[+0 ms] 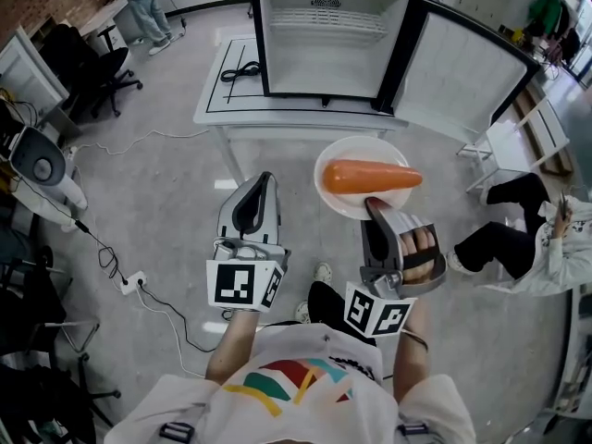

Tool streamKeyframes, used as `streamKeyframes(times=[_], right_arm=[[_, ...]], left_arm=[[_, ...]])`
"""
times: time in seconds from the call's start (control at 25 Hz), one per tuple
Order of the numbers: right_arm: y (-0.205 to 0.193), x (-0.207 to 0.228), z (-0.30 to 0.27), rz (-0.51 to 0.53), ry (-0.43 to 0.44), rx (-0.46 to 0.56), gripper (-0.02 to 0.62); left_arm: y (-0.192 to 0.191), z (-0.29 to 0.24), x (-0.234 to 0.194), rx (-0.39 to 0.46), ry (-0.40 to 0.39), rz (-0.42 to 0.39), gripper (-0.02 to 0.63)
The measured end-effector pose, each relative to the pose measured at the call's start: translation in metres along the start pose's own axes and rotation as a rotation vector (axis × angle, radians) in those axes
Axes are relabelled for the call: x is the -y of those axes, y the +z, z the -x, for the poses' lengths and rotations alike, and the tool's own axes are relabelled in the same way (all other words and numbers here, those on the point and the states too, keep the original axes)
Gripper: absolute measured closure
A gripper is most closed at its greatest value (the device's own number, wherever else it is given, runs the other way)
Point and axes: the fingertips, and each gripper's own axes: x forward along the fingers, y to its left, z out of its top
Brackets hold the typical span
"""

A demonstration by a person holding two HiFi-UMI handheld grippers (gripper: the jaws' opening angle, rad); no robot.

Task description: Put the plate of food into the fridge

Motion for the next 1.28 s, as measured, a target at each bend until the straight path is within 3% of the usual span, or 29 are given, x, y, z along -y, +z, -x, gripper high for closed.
streamKeyframes(times=[1.28], right_arm=[[-0.092,0.018,-0.234,0.005,0.037,0.018,0.567]], left_arm=[[-0.044,-0.236,-0.057,-0.004,0.011,-0.028,0.6]])
